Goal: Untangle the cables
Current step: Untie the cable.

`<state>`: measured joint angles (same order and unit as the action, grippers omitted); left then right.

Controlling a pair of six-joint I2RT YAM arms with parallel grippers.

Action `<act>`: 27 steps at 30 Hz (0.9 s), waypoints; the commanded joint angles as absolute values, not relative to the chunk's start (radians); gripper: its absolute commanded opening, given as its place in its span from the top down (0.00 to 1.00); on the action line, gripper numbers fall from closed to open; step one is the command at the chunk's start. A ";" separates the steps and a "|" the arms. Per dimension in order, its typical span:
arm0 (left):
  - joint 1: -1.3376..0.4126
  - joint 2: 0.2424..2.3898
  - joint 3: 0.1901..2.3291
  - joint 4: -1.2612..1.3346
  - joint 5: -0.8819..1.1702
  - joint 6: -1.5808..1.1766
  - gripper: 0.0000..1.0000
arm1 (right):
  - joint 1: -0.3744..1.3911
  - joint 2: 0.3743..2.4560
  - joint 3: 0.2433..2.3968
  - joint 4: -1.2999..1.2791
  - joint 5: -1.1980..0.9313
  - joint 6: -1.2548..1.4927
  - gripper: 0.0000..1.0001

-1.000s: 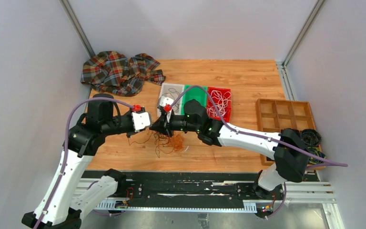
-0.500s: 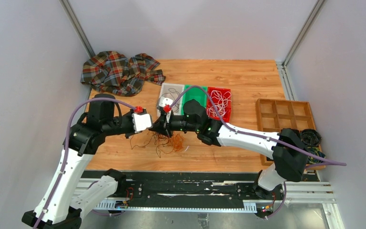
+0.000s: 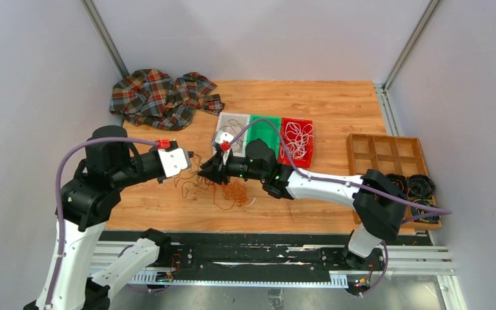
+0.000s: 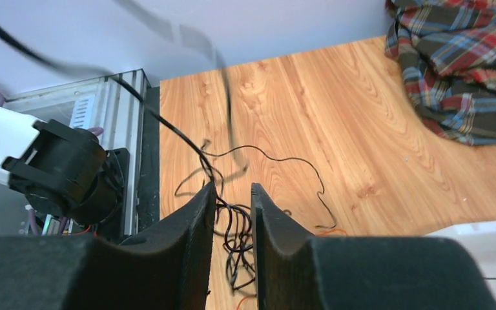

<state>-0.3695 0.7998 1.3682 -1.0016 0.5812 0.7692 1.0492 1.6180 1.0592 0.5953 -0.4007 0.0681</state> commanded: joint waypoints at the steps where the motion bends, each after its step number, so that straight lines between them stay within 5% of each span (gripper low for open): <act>1: -0.369 0.799 1.440 -1.011 0.598 0.740 1.00 | 1.046 1.664 1.005 0.712 -0.358 0.114 0.73; 27: -0.369 0.962 1.949 -0.891 0.418 0.973 1.00 | 1.043 1.743 0.741 0.971 -0.138 0.167 0.80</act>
